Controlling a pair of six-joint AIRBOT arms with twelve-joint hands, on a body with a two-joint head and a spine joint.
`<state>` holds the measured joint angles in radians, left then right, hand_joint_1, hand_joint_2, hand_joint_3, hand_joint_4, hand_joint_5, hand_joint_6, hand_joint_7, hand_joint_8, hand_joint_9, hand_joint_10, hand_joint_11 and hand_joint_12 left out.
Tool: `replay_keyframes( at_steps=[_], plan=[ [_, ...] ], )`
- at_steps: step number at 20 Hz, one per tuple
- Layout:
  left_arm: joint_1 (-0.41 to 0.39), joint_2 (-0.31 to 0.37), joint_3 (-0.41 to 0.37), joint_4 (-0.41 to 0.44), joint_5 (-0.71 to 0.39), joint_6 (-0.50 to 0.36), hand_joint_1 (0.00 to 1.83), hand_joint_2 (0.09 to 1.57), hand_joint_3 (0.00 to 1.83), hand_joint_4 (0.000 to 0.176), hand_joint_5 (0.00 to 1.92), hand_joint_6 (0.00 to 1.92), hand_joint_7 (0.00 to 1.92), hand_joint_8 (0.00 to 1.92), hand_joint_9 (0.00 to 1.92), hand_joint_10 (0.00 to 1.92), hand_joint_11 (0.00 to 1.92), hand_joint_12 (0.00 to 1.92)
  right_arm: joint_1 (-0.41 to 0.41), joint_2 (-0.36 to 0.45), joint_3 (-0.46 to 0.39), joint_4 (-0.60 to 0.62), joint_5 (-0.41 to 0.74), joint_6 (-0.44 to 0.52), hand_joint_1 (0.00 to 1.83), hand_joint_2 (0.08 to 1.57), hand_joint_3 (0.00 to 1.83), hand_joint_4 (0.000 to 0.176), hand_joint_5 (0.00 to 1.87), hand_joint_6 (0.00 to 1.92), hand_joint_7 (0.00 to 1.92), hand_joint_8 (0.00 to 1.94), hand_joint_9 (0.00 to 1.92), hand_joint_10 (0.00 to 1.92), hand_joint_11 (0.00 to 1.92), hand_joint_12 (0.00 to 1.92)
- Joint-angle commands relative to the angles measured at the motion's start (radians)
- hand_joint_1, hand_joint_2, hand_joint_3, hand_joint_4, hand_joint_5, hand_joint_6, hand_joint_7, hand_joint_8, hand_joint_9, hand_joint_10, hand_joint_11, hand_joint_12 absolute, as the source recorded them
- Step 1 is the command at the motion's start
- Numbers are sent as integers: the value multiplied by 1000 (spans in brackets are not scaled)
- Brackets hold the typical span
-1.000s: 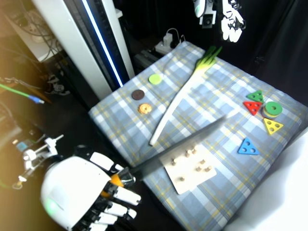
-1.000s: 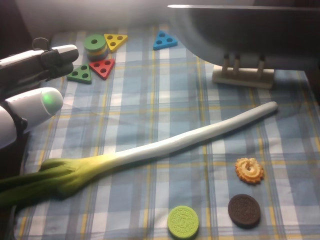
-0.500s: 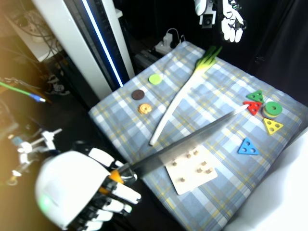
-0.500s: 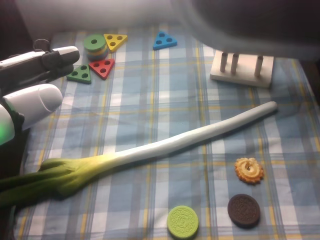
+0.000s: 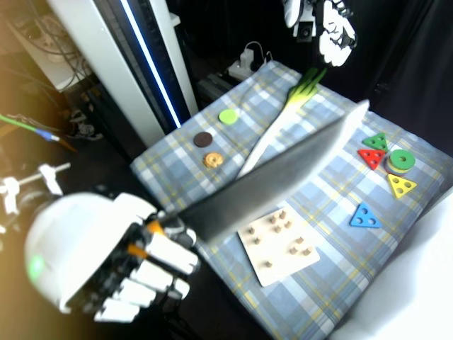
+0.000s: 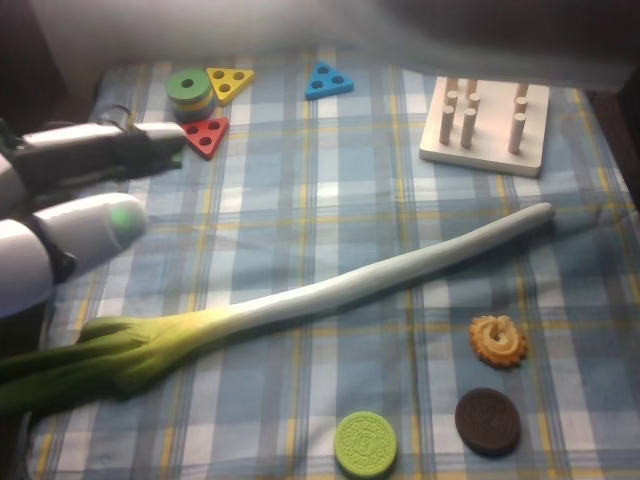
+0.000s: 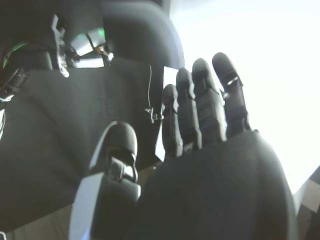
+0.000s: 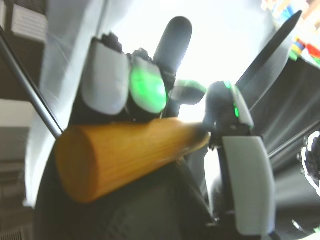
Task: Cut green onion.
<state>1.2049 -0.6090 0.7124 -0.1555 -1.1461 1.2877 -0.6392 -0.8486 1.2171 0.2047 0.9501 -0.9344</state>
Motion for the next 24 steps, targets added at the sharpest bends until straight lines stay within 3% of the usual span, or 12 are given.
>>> replay_keyframes(
  at_steps=[1, 2, 5, 6, 7, 9, 10, 11, 15, 17, 21, 24],
  plan=[
    [-29, -6, 3, 25, -69, 12, 10, 1417, 5, 15, 386, 3, 432, 5, 365, 4, 0, 747, 19, 3, -8, 5, 185, 28, 424, 1464, 0, 136, 1025, 1921, 1322, 1941, 1499, 1921, 1552, 1921],
    [-77, -9, 3, 65, -2, 34, 0, 1396, 0, 15, 354, 2, 382, 3, 299, 5, 0, 633, 15, -3, -27, -9, 206, 31, 453, 1440, 0, 124, 1015, 1921, 1329, 1941, 1504, 1921, 1541, 1921],
    [-190, -35, 5, 164, 185, 95, 0, 1381, 0, 18, 323, 0, 375, 2, 303, 9, 0, 601, -17, -16, -51, -26, 251, 62, 465, 1445, 0, 111, 1002, 1921, 1309, 1941, 1470, 1921, 1509, 1921],
    [-233, -61, 11, 198, 266, 116, 0, 1377, 0, 4, 299, 5, 334, 2, 269, 1, 10, 598, -33, -18, -61, -26, 277, 77, 456, 1441, 0, 103, 949, 1921, 1247, 1941, 1399, 1921, 1441, 1921],
    [-265, -86, 23, 223, 325, 118, 0, 1369, 0, 8, 243, 7, 276, 4, 209, 5, 1, 450, -45, -18, -71, -26, 291, 82, 453, 1438, 0, 99, 983, 1921, 1257, 1941, 1403, 1921, 1440, 1921],
    [-318, -137, 46, 267, 417, 118, 0, 1357, 0, 8, 255, 10, 284, 7, 213, 7, 0, 398, -69, -21, -86, -25, 312, 91, 466, 1447, 1, 88, 976, 1921, 1260, 1941, 1407, 1921, 1451, 1921],
    [-338, -158, 55, 294, 460, 119, 0, 1351, 0, 0, 266, 2, 298, 1, 230, 2, 0, 439, -81, -26, -89, -25, 322, 103, 456, 1461, 0, 25, 960, 1921, 1260, 1941, 1414, 1921, 1461, 1921],
    [-356, -175, 61, 319, 501, 127, 0, 1336, 0, 0, 208, 0, 247, 0, 194, 0, 0, 416, -93, -34, -92, -23, 333, 116, 510, 1453, 2, 0, 935, 1921, 1259, 1941, 1421, 1921, 1474, 1921],
    [-380, -218, 53, 333, 606, 258, 0, 1324, 0, 0, 140, 3, 153, 1, 121, 0, 0, 300, -139, -52, -115, -9, 396, 132, 493, 1465, 5, 0, 979, 1921, 1293, 1941, 1436, 1921, 1492, 1921],
    [-380, -230, 57, 333, 634, 274, 0, 1319, 0, 0, 91, 4, 78, 2, 37, 7, 0, 30, -158, -50, -123, -1, 419, 137, 495, 1479, 3, 0, 991, 1921, 1298, 1941, 1434, 1921, 1479, 1921],
    [-397, -265, 65, 337, 728, 373, 0, 1293, 0, 0, 18, 0, 6, 0, 2, 0, 0, 0, -191, -51, -141, 21, 462, 151, 585, 1459, 0, 0, 1005, 1921, 1353, 1941, 1481, 1921, 1494, 1921],
    [-398, -289, 87, 337, 777, 378, 0, 1290, 0, 0, 9, 4, 0, 0, 0, 0, 0, 0, -191, -55, -144, 21, 465, 153, 590, 1467, 0, 0, 992, 1921, 1343, 1941, 1452, 1921, 1472, 1921]
  ],
)
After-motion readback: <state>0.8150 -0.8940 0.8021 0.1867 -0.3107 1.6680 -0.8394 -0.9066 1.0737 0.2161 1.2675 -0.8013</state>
